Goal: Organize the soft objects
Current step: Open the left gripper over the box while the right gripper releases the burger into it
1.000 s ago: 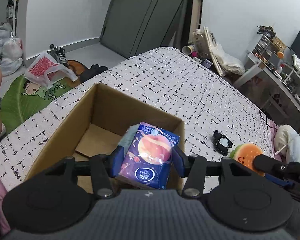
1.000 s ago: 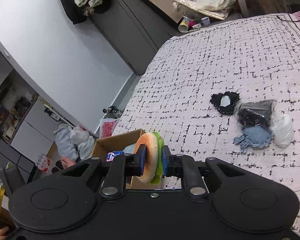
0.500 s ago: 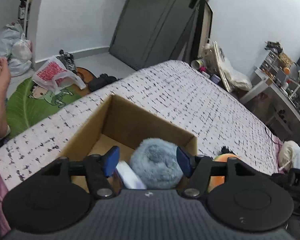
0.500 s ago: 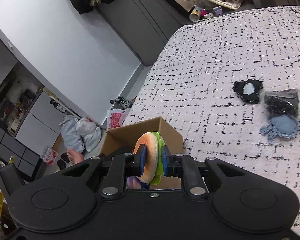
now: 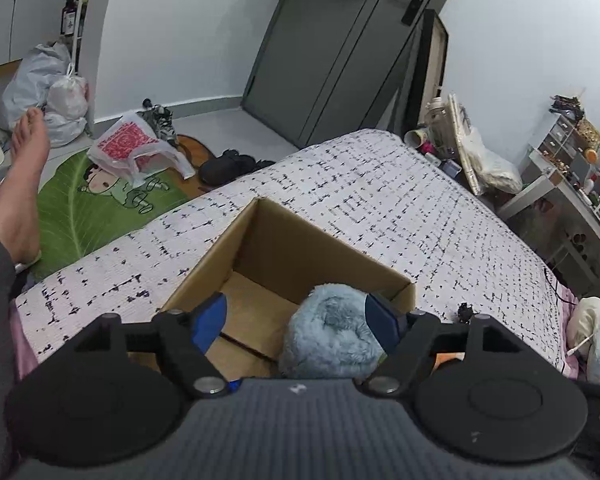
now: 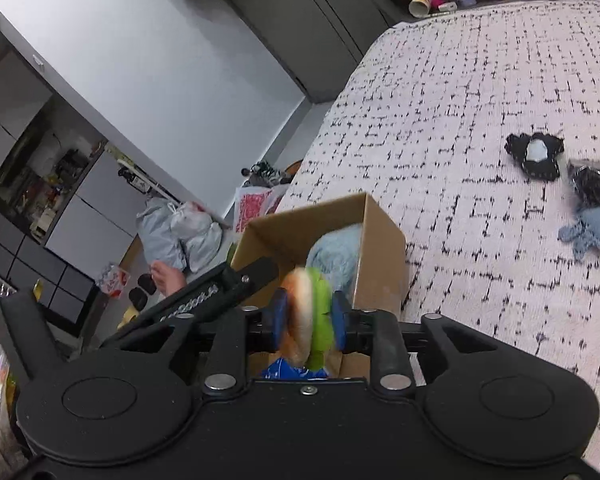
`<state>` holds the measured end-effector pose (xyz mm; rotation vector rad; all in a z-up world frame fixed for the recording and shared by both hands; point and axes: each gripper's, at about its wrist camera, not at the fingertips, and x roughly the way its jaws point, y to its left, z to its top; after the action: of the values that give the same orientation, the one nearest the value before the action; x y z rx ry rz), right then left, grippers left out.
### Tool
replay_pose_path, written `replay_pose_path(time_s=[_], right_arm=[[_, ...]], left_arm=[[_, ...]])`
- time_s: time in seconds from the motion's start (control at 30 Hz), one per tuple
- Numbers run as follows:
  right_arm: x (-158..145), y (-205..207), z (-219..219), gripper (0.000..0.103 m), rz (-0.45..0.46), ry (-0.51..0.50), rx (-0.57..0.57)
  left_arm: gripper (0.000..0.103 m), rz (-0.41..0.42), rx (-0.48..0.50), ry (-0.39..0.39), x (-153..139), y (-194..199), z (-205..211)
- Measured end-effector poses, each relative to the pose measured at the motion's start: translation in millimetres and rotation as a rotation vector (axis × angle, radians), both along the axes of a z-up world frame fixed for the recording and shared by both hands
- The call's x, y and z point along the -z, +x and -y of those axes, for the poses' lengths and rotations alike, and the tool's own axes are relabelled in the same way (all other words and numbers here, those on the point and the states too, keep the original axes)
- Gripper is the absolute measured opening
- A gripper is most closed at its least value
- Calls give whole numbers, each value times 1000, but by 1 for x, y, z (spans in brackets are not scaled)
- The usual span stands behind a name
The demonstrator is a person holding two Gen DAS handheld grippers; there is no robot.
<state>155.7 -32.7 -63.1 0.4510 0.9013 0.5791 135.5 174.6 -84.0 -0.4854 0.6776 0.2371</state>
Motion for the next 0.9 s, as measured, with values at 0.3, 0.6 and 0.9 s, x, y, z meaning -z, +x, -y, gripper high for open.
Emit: replay_pose_path(time_s=[0.3,0.6,0.9], right_arm=[[-14,-7,34,67,32,-7,60],[-29,-13,79,82,84,-88,146],[-40,-13,122,93,110,-92,181]], left_arm=[[76,-36,-11,22,-7,-10,10],[80,-39,34,46,-26,-13,46],[82,-45,90,65,-35,-19,86]])
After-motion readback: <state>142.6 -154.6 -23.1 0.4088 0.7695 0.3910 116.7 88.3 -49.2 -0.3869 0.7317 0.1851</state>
